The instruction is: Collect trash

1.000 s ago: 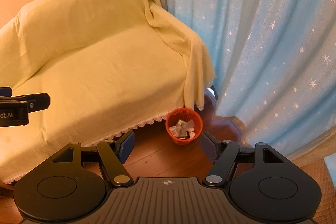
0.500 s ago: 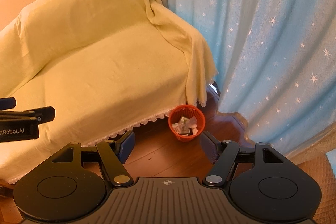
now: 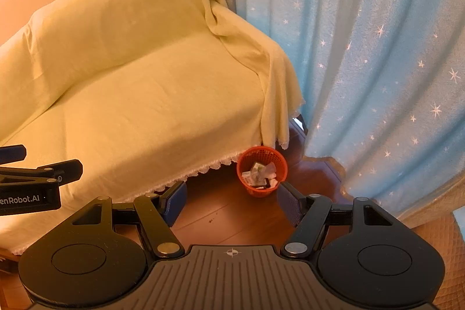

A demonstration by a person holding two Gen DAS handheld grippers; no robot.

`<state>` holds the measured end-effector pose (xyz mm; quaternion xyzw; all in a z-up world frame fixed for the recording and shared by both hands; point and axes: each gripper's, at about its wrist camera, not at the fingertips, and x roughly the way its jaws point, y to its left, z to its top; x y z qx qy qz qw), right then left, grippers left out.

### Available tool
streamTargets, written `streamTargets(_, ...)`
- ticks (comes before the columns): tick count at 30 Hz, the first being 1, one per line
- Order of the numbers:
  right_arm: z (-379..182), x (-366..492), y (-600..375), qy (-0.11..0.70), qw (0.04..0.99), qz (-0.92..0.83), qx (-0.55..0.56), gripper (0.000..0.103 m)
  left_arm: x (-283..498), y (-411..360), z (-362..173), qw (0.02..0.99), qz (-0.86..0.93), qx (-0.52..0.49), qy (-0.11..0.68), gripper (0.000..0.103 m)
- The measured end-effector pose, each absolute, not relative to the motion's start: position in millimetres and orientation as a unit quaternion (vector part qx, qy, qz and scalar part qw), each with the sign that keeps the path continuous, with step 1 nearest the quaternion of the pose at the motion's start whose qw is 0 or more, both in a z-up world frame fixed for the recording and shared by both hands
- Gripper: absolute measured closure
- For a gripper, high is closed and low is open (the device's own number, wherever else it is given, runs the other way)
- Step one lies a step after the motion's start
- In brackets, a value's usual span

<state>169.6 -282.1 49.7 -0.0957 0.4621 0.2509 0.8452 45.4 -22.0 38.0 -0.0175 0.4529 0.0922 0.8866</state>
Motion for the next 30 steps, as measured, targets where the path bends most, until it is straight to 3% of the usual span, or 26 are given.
streamTargets(30,45,160,-266,0.464,0.845,0.248,-0.097,0.037,42,-16,35,0.892,0.087,-0.023,0.443,0.001)
